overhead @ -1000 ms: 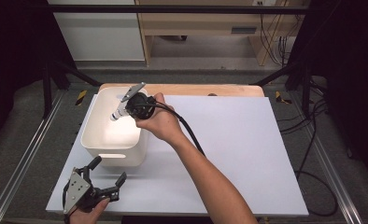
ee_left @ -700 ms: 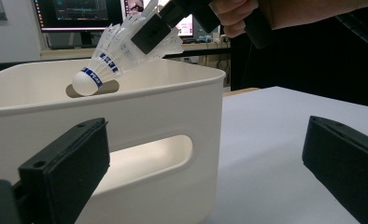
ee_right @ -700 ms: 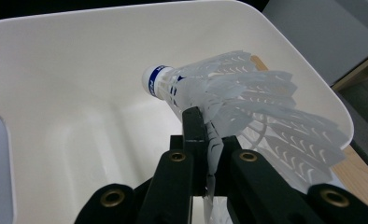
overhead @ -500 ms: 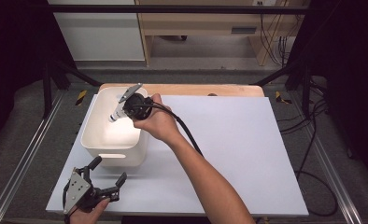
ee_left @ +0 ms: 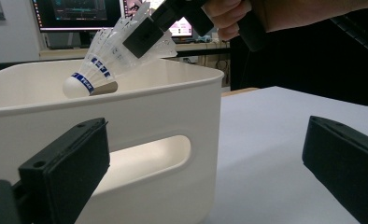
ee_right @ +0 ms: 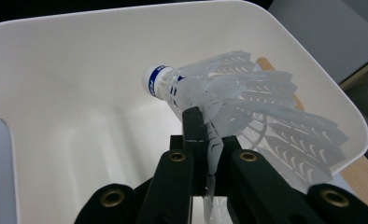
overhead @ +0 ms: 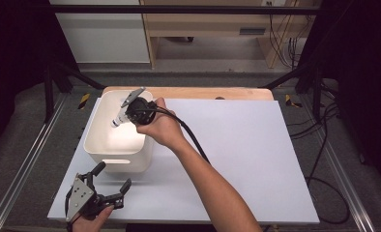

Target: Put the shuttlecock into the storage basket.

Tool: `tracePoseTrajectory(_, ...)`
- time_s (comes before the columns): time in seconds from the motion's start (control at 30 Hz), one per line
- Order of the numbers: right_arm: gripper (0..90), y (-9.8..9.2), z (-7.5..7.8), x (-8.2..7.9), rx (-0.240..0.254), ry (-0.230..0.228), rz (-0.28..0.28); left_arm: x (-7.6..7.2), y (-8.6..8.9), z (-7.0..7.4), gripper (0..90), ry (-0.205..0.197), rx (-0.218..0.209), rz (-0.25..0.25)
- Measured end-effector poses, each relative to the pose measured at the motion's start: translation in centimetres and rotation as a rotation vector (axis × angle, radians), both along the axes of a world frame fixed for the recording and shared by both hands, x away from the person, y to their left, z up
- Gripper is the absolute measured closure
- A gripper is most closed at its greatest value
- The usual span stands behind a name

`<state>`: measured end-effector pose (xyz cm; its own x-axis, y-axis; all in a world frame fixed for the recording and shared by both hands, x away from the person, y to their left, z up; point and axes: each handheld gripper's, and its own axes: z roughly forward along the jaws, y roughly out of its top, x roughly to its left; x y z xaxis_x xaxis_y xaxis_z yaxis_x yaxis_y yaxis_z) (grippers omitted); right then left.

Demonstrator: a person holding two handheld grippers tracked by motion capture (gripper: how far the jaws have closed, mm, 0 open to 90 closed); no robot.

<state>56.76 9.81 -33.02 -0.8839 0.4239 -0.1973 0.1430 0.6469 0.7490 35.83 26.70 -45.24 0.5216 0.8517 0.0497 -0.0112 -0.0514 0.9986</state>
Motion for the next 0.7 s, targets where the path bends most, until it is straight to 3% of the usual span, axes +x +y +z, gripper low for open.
tracePoseTrajectory(0.7,89.1,0.18,-0.26,0.14,-0.018,-0.001,-0.004,-0.02,0.06,0.03,0.8,-0.003,0.001,0.000)
